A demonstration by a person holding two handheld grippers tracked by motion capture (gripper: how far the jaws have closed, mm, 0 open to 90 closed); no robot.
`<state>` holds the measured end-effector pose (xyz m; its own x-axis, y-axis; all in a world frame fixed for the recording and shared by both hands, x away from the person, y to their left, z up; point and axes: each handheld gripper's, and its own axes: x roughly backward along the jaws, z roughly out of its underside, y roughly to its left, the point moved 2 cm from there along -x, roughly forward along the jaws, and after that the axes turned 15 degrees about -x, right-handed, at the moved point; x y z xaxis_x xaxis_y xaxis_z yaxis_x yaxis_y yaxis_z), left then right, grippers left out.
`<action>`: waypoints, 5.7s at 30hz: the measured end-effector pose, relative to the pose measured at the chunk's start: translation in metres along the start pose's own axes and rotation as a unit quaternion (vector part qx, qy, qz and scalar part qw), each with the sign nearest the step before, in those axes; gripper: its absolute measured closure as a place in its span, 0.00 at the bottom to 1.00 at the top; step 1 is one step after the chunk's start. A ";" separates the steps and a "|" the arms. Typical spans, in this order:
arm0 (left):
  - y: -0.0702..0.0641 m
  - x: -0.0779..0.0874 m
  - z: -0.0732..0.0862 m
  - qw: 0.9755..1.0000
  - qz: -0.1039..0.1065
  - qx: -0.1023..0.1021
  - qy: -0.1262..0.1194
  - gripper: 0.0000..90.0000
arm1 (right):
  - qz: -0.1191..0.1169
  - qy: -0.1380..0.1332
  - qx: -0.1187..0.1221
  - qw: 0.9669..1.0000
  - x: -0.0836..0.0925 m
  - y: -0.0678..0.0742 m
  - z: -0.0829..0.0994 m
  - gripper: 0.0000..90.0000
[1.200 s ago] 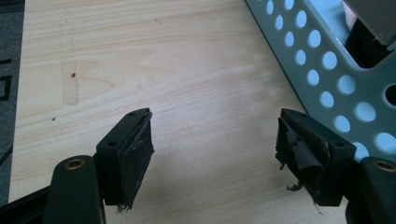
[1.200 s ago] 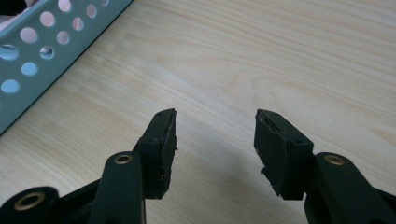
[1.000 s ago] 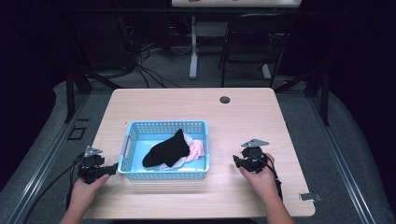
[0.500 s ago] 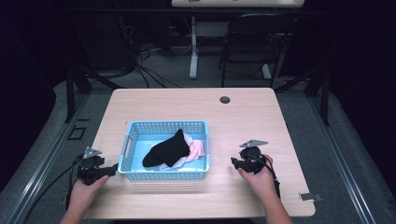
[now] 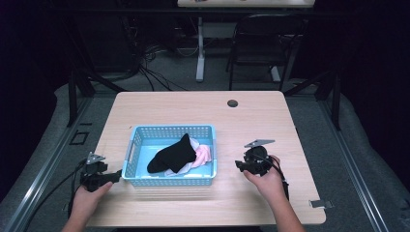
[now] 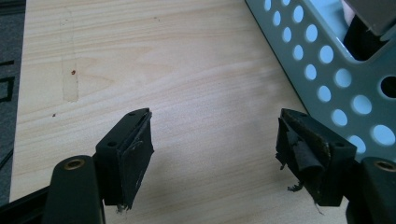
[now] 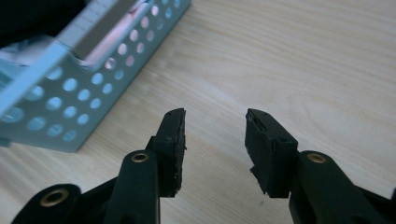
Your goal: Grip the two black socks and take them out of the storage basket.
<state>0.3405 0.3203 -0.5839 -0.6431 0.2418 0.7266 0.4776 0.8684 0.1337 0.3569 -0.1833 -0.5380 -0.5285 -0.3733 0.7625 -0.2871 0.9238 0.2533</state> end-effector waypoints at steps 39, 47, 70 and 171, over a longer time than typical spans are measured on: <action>-0.003 0.000 -0.002 1.000 0.006 -0.006 -0.001 0.30 | -0.042 0.101 0.087 0.990 0.021 0.092 -0.100 0.69; -0.003 0.000 -0.002 1.000 0.007 -0.006 -0.002 0.30 | -0.050 0.122 0.092 0.987 0.004 0.109 -0.106 0.71; -0.002 0.000 -0.002 1.000 0.008 -0.005 -0.002 0.30 | -0.048 0.172 0.074 0.981 -0.056 0.140 -0.119 0.73; -0.003 0.000 -0.002 1.000 0.014 -0.004 -0.001 0.29 | -0.087 0.123 0.145 0.978 0.031 0.203 -0.163 0.97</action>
<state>0.3406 0.3171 -0.5828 -0.6300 0.2671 0.7292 0.4999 0.8580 0.1176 0.4126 0.0064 -0.3660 -0.2538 -0.4584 0.8517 -0.5896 0.7714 0.2395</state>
